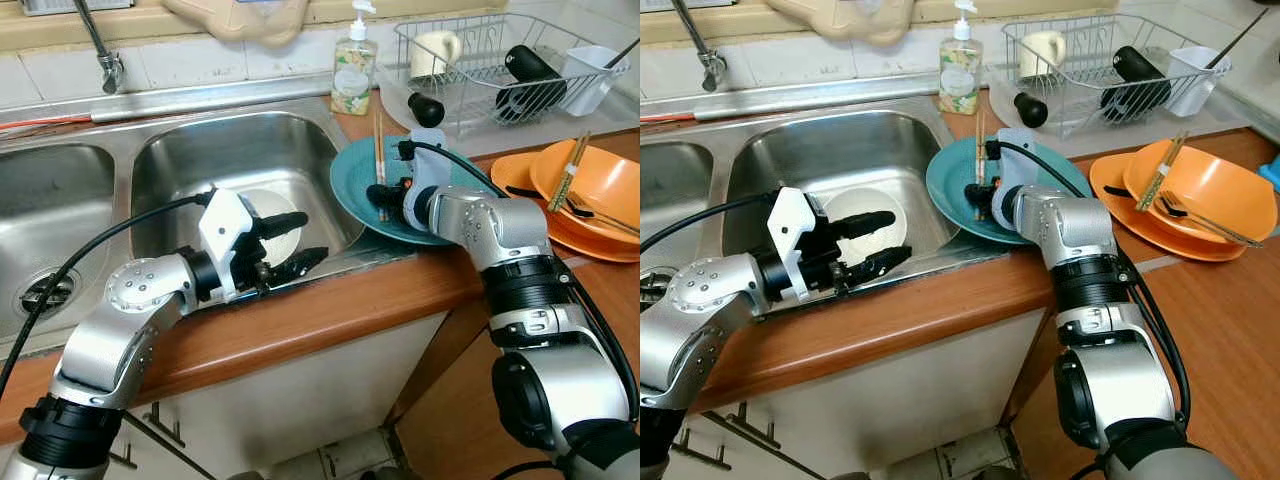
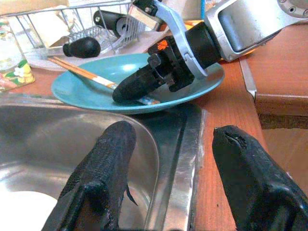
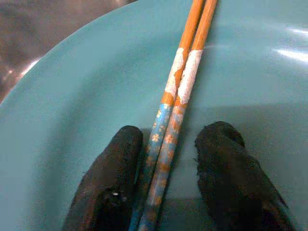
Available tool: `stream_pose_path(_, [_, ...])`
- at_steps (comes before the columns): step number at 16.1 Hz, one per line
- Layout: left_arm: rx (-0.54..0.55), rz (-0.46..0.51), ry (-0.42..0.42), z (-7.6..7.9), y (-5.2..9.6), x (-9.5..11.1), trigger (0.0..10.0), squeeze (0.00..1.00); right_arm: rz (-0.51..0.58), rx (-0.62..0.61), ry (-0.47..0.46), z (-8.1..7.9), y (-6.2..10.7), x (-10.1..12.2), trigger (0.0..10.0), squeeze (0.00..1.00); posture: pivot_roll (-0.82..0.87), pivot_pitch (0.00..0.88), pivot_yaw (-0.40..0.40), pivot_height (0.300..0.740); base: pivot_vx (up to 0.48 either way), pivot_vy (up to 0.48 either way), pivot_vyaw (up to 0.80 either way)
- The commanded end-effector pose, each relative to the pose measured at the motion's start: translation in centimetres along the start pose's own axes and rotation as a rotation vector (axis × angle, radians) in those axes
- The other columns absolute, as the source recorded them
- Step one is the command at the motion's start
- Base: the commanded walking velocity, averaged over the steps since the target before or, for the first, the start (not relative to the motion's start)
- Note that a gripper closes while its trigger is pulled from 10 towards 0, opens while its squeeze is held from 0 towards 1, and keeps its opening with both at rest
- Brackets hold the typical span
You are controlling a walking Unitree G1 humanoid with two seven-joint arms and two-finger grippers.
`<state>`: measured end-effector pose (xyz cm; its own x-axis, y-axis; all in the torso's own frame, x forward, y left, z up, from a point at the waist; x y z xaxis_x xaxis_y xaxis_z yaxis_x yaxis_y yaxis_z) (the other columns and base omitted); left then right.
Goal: Kitchen organization
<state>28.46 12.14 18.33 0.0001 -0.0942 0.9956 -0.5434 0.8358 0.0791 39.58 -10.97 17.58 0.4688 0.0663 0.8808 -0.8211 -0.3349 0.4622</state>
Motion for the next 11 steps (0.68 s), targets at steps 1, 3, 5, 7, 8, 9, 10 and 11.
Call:
stream_pose_path(1, [-0.027, -0.001, -0.009, 0.4, -0.2, 0.3, 10.0, 0.0, -0.002, -0.003, -0.005, 0.1, 0.0, 0.2, 0.0, 0.0, -0.1, 0.0, 0.008, 0.74, 0.0, 0.0, 0.0])
stream_pose_path(3, [-0.032, -0.001, -0.008, 0.5, -0.4, 0.3, 10.0, 0.0, -0.003, -0.002, -0.01, 0.2, 0.0, 0.2, 0.0, 0.0, -0.1, 0.0, 0.008, 0.74, 0.0, 0.0, 0.0])
stream_pose_path(5, [-0.038, 0.007, -0.006, 0.7, -0.8, 0.4, 10.0, 0.0, -0.004, 0.0, -0.025, 0.4, 0.0, 0.1, 0.0, 0.0, -0.1, 0.0, 0.005, 0.74, 0.0, 0.0, 0.0])
stream_pose_path(7, [-0.037, 0.016, -0.001, 0.8, -0.9, 0.6, 10.0, 0.0, -0.002, -0.009, -0.043, 0.6, 0.0, 0.0, 0.0, 0.0, -0.1, 0.0, 0.0, 0.74, 0.0, 0.0, 0.0])
stream_pose_path(8, [-0.037, 0.016, 0.0, 0.8, -0.9, 0.6, 10.0, 0.0, 0.0, -0.01, -0.047, 0.6, 0.0, 0.0, 0.0, 0.0, -0.1, 0.0, 0.0, 0.74, 0.0, 0.0, 0.0])
stream_pose_path(9, [-0.029, 0.028, 0.01, 0.7, -0.8, 0.7, 10.0, 0.0, 0.011, -0.014, -0.074, 0.8, 0.1, 0.0, 0.0, 0.0, -0.1, 0.0, 0.001, 0.74, 0.0, 0.0, 0.0])
stream_pose_path(10, [-0.027, 0.032, 0.015, 0.7, -0.8, 0.7, 10.0, 0.0, 0.023, -0.02, -0.083, 1.0, 0.1, 0.1, 0.0, 0.0, -0.1, 0.0, 0.001, 0.74, 0.0, 0.0, 0.0])
stream_pose_path(11, [-0.022, 0.033, 0.023, 0.6, -0.8, 0.7, 10.0, 0.0, 0.075, -0.026, -0.106, 1.2, 0.4, 0.6, 0.0, 0.0, -0.1, 0.0, 0.003, 0.74, 0.0, 0.0, 0.0])
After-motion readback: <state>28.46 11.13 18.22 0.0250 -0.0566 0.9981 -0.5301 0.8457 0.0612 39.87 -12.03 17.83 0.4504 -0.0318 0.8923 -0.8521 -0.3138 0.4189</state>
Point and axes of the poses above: a point about 5 cm out from each wrist's last joint towards the gripper, its own y axis pointing back from the gripper into the wrist, its own x axis along the axis of the wrist's last joint, z = x × y, the point moved 2 cm from there along -y, pointing out of the wrist towards the gripper, and after that the axes turned 5 degrees about y, right-handed, at the moved point
